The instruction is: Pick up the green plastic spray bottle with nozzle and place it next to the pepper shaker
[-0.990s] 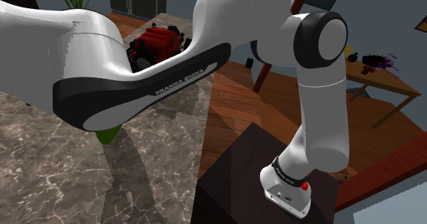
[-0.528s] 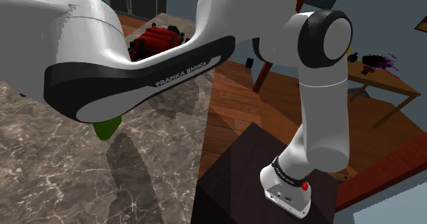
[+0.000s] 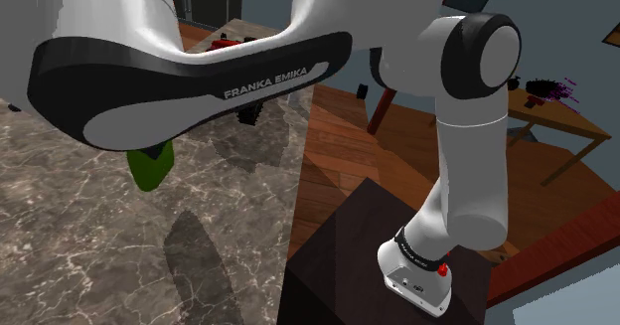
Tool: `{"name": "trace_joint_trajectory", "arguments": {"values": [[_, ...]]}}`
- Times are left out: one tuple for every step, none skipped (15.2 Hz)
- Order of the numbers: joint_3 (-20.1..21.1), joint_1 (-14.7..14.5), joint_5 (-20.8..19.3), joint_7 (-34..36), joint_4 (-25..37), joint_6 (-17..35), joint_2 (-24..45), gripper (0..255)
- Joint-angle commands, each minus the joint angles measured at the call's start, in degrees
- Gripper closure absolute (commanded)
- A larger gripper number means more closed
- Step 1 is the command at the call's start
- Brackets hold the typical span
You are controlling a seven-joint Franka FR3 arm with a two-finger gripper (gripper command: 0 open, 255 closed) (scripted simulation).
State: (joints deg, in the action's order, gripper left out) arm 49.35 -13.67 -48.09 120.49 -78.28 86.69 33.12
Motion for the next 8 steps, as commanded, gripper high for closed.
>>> {"name": "trace_joint_trajectory", "arguments": {"values": [[0.0, -0.3, 0.1, -0.9, 1.5, -1.3, -0.2, 255], [0.1, -0.5, 0.2, -1.3, 2.2, -1.9, -0.3, 255], [0.1, -0.7, 0.2, -1.6, 3.0, -2.5, -0.3, 255], [0.1, -1.0, 0.2, -2.0, 3.7, -3.1, -0.4, 255], [0.1, -1.2, 0.2, -2.3, 4.5, -3.8, -0.4, 255], [0.0, -1.5, 0.2, -2.7, 5.3, -4.4, -0.4, 255], [0.0, -1.8, 0.2, -3.0, 6.1, -5.1, -0.4, 255], [0.0, -2.1, 0.2, -3.4, 7.0, -5.7, -0.4, 255]]}}
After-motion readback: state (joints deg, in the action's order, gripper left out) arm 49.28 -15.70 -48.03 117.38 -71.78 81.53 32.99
